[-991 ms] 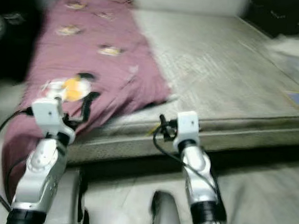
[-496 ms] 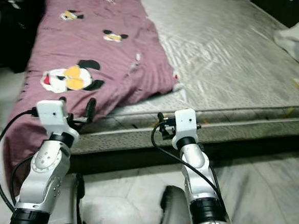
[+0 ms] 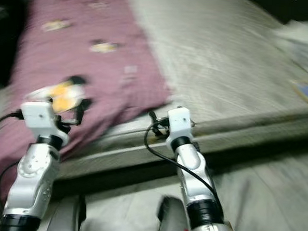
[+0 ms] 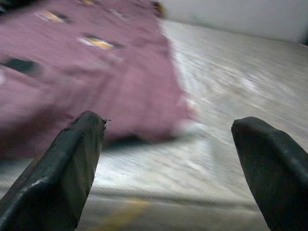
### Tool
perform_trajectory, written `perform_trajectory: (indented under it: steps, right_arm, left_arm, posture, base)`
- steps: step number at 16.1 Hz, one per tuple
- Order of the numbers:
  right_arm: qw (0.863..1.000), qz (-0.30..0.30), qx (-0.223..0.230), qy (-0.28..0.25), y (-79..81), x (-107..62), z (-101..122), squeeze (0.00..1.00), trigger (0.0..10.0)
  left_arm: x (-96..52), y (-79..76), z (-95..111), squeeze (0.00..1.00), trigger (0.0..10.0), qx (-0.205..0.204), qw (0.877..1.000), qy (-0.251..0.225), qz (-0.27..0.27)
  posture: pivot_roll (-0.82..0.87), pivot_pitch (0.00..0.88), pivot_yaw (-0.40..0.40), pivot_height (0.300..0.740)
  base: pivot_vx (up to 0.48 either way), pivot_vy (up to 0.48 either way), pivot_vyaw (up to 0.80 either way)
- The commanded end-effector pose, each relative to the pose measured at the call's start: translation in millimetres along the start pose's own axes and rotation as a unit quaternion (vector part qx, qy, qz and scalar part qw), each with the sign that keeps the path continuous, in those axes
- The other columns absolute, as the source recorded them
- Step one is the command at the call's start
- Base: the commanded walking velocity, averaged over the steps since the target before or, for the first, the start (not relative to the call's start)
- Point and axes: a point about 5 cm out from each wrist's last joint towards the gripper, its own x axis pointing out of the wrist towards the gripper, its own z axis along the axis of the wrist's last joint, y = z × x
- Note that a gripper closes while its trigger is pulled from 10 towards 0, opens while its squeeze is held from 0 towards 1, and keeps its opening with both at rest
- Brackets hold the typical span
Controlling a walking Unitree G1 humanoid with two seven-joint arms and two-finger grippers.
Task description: Clean up the room
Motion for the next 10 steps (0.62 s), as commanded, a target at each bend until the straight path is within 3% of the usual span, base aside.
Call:
perform_trajectory:
  steps: [1, 3, 10]
  right_arm:
    - [1.0, -0.012, 0.004, 0.008, -6.5, -2.7, -3.9, 0.0, 10.0]
    - [1.0, -0.011, 0.004, 0.008, -6.2, -2.5, -4.2, 0.0, 10.0]
    - [1.0, -0.012, 0.008, 0.01, -6.9, -1.2, -4.7, 0.0, 10.0]
  left_arm:
    - [-1.8, -7.4, -2.1, 0.0, 10.0, -0.001, 1.0, 0.004, -0.016]
    - [-1.0, -8.1, -2.6, 0.0, 10.0, -0.004, 1.0, 0.006, -0.015]
    - [1.6, -8.6, -4.8, 0.0, 10.0, -0.011, 1.0, 0.015, -0.002]
  posture:
    - [-0.07, 0.057, -0.047, 0.507]
    - [-0.07, 0.053, -0.047, 0.507]
    - [-0.07, 0.056, -0.047, 0.507]
  base:
    - [0.36, 0.0, 0.0]
    - [0.326, 0.0, 0.0]
    - [0.0, 0.0, 0.0]
